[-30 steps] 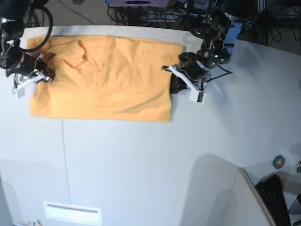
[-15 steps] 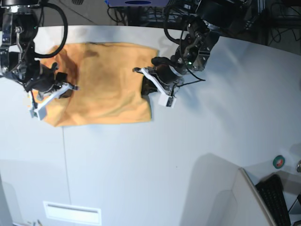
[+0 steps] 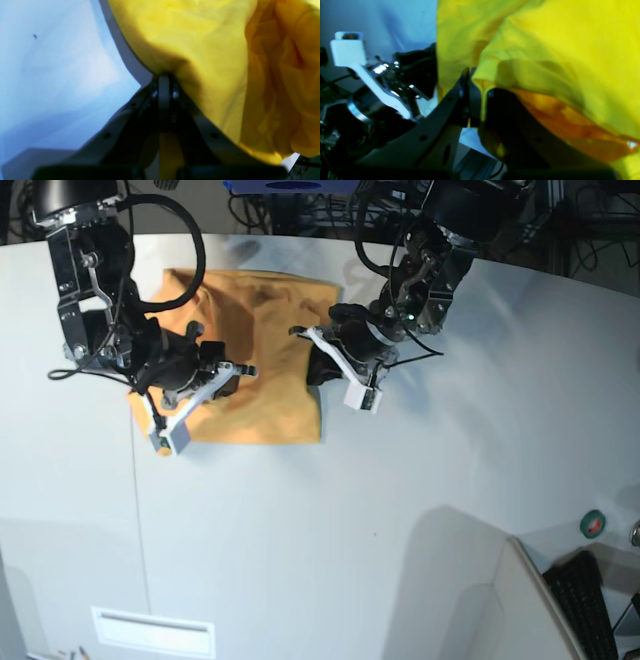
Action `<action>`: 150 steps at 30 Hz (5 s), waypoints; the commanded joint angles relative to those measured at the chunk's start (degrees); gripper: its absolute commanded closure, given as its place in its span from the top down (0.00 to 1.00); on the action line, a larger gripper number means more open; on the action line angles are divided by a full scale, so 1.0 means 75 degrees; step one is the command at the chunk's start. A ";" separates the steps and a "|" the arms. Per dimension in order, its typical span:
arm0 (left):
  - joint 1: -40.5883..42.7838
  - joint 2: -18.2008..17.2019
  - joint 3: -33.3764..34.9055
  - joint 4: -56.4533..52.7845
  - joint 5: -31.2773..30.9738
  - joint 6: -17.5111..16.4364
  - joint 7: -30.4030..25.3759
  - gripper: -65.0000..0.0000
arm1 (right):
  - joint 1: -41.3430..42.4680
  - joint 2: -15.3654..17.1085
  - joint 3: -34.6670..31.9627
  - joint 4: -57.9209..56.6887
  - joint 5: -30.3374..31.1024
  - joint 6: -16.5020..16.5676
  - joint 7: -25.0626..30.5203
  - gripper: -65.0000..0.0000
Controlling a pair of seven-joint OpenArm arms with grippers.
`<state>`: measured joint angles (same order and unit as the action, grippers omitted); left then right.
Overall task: Layout the t-shirt on the table in an organized manner, then fold the t-shirt properly
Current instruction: 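Fold the shirt in half, bringing the left gripper's edge toward the right gripper, then release with the left gripper and press the fold with the right gripper, then press and smooth the folded orange shirt with the right gripper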
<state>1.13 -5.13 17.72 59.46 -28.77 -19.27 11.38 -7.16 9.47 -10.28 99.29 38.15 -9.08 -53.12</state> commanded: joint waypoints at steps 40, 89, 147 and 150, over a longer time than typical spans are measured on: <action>0.0032 -0.0284 -0.0094 0.0353 -0.0096 -0.0016 -0.0093 0.00 | 0.0597 -0.0308 -0.0627 -0.1182 0.0088 -0.0002 0.0021 0.03; 0.1802 -0.1573 -0.2368 0.1560 -0.0928 0.0336 -0.0081 0.00 | 0.1980 -0.1527 -0.3769 -0.0127 0.0100 -0.1257 -0.0882 0.59; -0.0121 -0.1585 -0.0024 0.0459 -0.0952 0.0371 -0.0116 0.00 | 0.2261 -0.0730 -0.1928 -0.0819 0.0077 -0.2839 0.1170 0.00; 0.0395 -0.1796 -0.0762 0.0869 -0.0975 0.0371 -0.0093 0.00 | 0.2238 -0.0648 -0.1940 -0.0338 0.0088 -0.3402 0.0290 0.00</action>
<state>4.71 -18.15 12.05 64.84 -35.27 -15.46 12.19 8.99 5.06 -24.60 95.94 37.54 -35.55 -51.03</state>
